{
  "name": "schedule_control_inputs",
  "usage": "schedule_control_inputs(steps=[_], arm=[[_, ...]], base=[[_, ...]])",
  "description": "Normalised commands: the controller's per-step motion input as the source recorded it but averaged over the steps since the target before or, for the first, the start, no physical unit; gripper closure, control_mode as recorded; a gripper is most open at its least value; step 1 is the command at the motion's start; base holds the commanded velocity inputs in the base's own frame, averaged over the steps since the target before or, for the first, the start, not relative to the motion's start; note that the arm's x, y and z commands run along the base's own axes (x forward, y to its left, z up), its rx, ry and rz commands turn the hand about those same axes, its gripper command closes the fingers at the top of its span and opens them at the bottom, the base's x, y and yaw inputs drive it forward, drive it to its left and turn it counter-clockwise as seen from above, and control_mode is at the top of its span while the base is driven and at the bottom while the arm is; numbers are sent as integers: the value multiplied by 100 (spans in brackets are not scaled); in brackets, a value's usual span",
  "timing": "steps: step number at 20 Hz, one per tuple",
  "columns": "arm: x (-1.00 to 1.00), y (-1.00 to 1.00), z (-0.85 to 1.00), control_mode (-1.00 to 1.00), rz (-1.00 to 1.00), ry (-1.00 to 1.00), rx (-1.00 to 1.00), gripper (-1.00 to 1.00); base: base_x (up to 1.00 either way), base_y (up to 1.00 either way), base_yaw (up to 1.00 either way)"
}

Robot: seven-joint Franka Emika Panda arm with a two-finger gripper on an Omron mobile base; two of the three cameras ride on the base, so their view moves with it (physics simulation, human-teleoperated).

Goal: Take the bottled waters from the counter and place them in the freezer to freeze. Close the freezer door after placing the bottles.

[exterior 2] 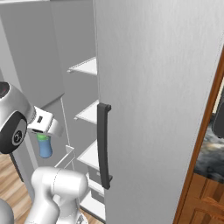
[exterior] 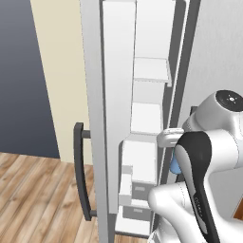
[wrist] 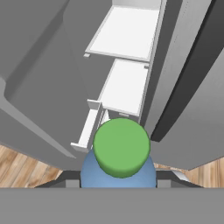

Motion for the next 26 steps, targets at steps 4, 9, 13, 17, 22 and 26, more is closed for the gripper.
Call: schedule_control_inputs(steps=[4, 9, 13, 17, 22, 26], arm=[[0, 0, 0, 100, 0, 0, 0, 100], [0, 0, 0, 100, 0, 0, 0, 100], [0, 0, 0, 100, 0, 0, 0, 100], [0, 0, 0, 100, 0, 0, 0, 100], [0, 0, 0, 100, 0, 0, 0, 100], [0, 0, 0, 100, 0, 0, 0, 100]], base=[[23, 12, 0], [17, 21, 0], [2, 21, -2], [0, 11, -8], [0, 24, -8], [3, 24, -5]])
